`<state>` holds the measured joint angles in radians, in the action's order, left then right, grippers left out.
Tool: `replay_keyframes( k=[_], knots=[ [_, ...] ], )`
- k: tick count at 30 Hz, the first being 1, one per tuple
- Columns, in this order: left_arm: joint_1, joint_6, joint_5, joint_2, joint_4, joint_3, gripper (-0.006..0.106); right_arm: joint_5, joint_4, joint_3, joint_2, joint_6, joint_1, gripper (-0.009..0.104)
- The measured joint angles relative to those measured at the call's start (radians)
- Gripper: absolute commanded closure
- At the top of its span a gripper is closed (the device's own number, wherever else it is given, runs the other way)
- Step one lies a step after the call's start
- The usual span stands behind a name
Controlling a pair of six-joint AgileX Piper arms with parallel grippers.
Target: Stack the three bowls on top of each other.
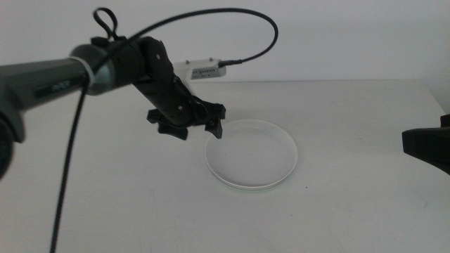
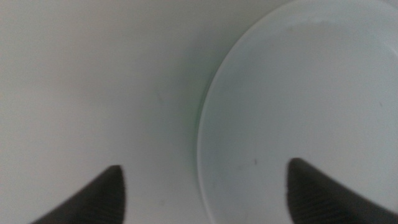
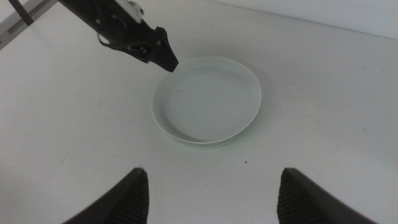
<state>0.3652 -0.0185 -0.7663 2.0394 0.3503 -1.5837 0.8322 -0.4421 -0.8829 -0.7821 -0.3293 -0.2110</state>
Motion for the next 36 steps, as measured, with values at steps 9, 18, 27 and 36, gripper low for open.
replay_keyframes(
  k=[9,18,27,36],
  knots=[
    [-0.135,-0.025,-0.165,-0.282,-0.026,0.000,-0.004,0.000,0.000,0.001,0.000,0.000,0.000,0.043],
    [-0.195,-0.025,-0.297,-0.491,-0.142,0.000,-0.004,0.000,0.000,0.001,0.000,0.000,0.000,0.043],
    [-0.195,-0.030,-0.307,-0.548,-0.154,0.000,-0.004,0.000,0.000,0.001,0.000,0.000,0.000,0.043],
    [-0.195,-0.047,-0.347,-0.550,-0.161,0.000,-0.004,-0.010,0.000,0.001,0.000,0.000,0.000,0.043]
  ],
)
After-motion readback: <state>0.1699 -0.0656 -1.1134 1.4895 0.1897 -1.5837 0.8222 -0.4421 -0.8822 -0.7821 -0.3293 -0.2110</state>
